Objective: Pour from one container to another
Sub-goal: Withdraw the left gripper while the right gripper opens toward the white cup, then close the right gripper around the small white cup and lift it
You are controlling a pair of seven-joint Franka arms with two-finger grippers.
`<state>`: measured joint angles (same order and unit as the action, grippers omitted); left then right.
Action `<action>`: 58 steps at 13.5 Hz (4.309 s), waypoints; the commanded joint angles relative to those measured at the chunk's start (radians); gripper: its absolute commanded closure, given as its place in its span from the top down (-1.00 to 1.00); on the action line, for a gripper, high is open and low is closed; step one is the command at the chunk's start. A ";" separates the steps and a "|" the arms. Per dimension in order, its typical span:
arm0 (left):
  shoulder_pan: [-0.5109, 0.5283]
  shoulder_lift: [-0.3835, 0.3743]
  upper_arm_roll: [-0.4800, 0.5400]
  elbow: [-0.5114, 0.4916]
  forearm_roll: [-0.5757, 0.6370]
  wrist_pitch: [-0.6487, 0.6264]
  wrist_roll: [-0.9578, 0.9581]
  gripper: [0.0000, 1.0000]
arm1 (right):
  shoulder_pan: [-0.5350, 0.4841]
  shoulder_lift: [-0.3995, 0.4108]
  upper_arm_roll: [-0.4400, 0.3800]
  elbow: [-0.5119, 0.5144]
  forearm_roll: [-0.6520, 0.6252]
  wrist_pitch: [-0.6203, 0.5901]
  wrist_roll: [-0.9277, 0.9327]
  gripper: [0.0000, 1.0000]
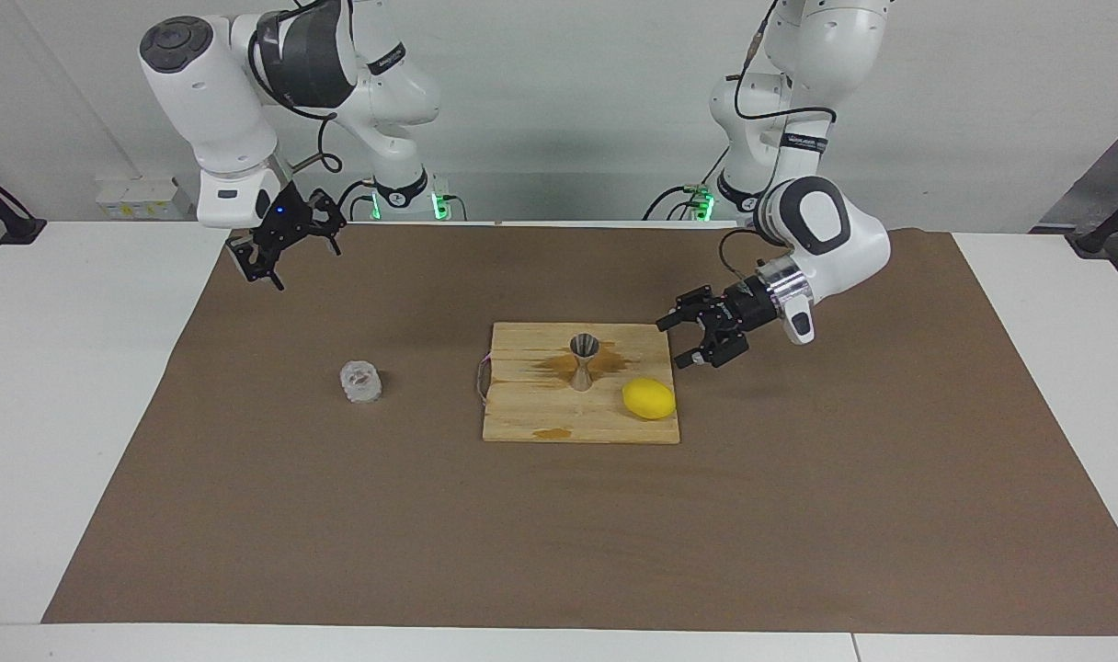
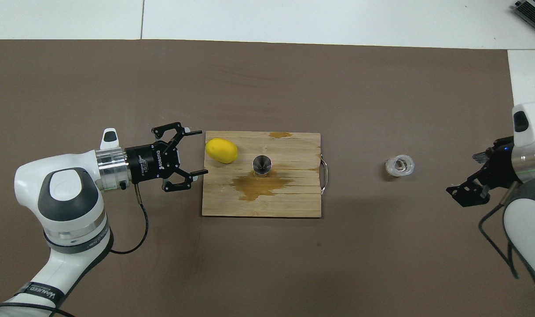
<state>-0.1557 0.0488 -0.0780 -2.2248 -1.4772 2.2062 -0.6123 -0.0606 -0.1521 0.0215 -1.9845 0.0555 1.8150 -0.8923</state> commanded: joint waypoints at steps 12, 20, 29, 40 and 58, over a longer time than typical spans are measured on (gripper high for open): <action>0.170 0.029 -0.011 0.441 0.921 -0.255 -0.172 1.00 | -0.222 0.130 0.006 -0.102 0.340 0.150 -0.726 1.00; 0.176 0.019 -0.009 0.508 1.140 -0.275 0.110 1.00 | -0.235 0.189 0.006 -0.186 0.473 0.283 -0.873 1.00; 0.202 0.017 -0.006 0.633 1.345 -0.367 0.576 1.00 | -0.210 0.285 0.008 -0.226 0.603 0.432 -1.034 1.00; 0.173 -0.049 -0.028 0.636 1.442 -0.548 0.652 1.00 | -0.145 0.382 0.014 -0.226 0.690 0.498 -1.071 1.00; 0.179 -0.058 -0.019 0.686 1.476 -0.669 0.674 1.00 | -0.085 0.414 0.014 -0.234 0.770 0.546 -1.137 0.79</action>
<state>0.0308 -0.0021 -0.1082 -1.5376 0.0060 1.5554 0.0354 -0.1502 0.2599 0.0304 -2.2041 0.7883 2.3464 -1.9928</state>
